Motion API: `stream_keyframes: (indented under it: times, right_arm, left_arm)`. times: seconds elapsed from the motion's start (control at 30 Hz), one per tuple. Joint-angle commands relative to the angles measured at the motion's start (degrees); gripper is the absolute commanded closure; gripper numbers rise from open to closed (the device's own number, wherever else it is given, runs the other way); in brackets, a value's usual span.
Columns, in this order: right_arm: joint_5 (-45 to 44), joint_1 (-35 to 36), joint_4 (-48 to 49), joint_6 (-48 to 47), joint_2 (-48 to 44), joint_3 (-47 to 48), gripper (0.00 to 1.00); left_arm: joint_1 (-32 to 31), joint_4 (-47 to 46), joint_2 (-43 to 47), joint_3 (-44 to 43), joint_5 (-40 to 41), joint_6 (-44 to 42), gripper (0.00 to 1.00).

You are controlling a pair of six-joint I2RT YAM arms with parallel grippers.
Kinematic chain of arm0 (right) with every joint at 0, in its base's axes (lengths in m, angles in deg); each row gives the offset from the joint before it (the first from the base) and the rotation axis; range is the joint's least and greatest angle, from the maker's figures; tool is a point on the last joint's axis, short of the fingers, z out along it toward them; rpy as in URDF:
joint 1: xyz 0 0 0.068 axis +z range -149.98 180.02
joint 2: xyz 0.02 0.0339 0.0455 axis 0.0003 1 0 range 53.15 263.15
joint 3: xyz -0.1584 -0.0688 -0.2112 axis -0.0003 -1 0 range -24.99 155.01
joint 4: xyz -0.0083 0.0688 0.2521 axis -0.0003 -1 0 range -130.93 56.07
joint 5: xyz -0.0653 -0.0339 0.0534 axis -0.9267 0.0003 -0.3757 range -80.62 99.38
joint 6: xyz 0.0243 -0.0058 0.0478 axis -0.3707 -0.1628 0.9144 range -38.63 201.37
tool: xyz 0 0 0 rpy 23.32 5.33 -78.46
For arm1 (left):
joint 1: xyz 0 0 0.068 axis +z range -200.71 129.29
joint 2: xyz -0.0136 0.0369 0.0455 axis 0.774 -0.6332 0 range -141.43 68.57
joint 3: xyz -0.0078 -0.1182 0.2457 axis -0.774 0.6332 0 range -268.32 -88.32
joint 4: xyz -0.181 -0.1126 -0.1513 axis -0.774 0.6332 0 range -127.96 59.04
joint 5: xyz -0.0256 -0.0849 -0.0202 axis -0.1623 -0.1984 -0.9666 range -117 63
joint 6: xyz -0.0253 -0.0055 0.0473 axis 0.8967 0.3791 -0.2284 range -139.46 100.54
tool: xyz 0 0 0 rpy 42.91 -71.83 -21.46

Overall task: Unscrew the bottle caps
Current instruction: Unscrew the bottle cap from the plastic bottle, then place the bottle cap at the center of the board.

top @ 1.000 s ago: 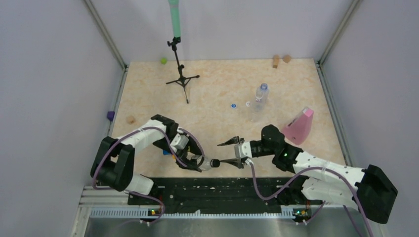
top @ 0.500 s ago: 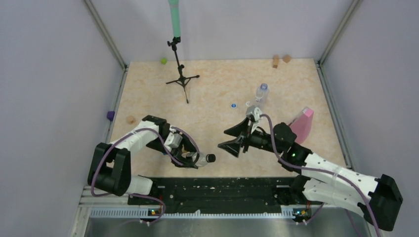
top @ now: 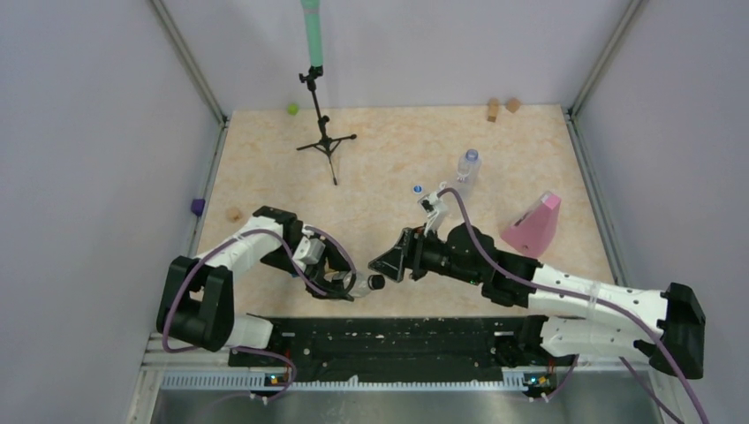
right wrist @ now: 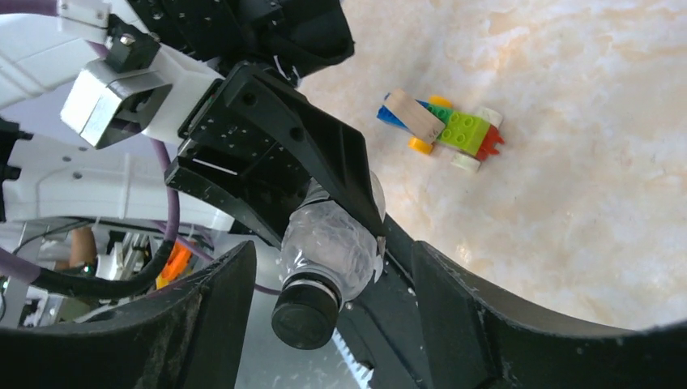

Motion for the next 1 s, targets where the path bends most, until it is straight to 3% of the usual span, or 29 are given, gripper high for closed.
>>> stream_keyframes:
  times: [0.0,0.23,0.57,0.67,0.83,0.97]
  right_arm:
    - [-9.9,3.9,-7.4,5.7,1.3,5.3,0.33]
    - [-9.8,6.1,-5.8,9.9,1.6,4.0,0.45]
    - [-9.9,8.6,-7.5,11.3,1.9,4.4,0.48]
    - [-9.9,8.8,-7.8,11.3,1.7,4.3,0.64]
    - [-8.9,8.8,-9.2,10.3,2.1,4.3,0.65]
    - [-5.1,8.8,-9.1,1.8,2.3,4.6,0.86]
  left_arm:
    - [0.7,3.5,-0.3,-0.7,-8.9,-14.7,1.0]
    - [1.3,3.5,-0.5,-0.8,-9.0,-14.7,0.99]
    - [2.1,3.5,-1.4,-0.9,-9.0,-14.8,0.99]
    - [2.3,3.5,-1.5,-0.9,-9.0,-14.8,0.99]
    - [2.5,3.5,-1.7,-0.9,-9.0,-14.8,0.99]
    - [2.6,3.6,-1.7,-0.9,-9.0,-14.7,0.99]
